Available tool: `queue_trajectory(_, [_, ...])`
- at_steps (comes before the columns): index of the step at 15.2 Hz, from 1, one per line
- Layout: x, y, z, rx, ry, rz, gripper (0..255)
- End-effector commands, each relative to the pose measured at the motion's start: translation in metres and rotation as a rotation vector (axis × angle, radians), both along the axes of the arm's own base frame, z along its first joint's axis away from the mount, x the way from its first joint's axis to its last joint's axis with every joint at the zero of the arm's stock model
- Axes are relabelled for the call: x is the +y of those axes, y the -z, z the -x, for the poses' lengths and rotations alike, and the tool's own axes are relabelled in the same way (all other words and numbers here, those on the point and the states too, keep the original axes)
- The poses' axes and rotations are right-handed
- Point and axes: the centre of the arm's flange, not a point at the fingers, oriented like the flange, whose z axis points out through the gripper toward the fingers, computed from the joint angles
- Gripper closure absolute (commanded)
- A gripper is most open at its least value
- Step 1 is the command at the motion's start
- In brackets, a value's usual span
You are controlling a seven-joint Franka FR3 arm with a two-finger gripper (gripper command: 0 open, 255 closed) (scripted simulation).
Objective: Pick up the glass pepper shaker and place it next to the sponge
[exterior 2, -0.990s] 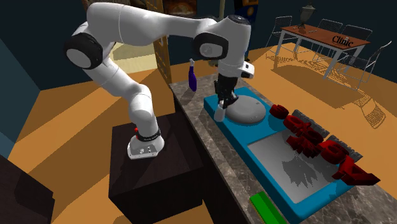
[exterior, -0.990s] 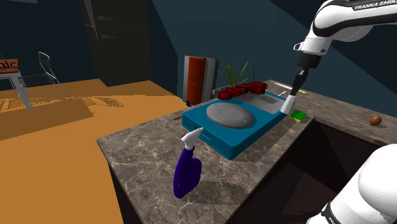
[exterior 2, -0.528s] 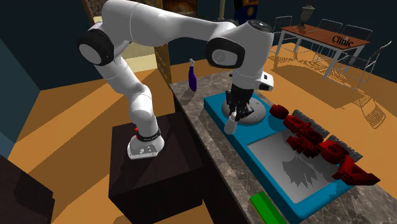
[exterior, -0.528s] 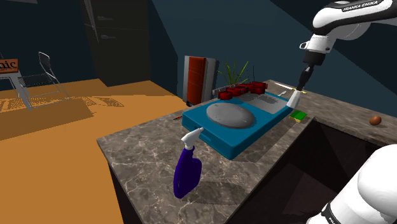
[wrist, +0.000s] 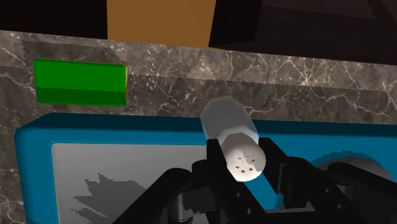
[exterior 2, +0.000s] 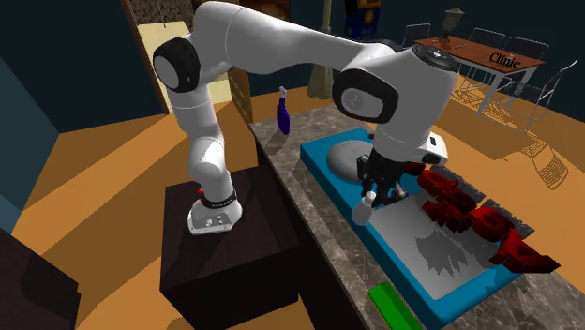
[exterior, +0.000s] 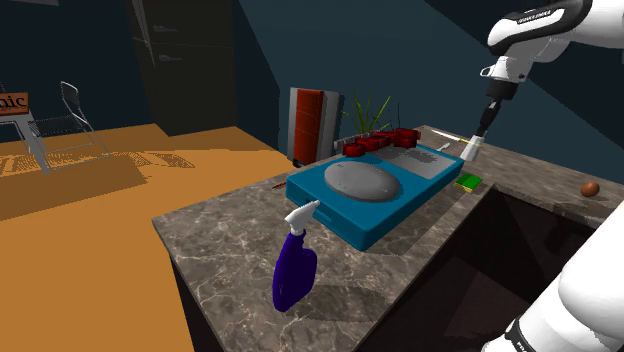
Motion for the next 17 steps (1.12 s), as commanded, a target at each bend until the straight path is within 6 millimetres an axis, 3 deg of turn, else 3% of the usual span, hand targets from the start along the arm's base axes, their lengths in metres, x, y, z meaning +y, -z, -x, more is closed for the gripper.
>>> queue_trajectory(1, [-0.026, 0.001, -0.003, -0.001, -0.003, 0.001, 255])
queue_trajectory(3, [-0.057, 0.001, -0.006, -0.001, -0.003, 0.001, 255])
queue_trajectory(17, [-0.057, 0.075, -0.006, -0.001, -0.003, 0.001, 255])
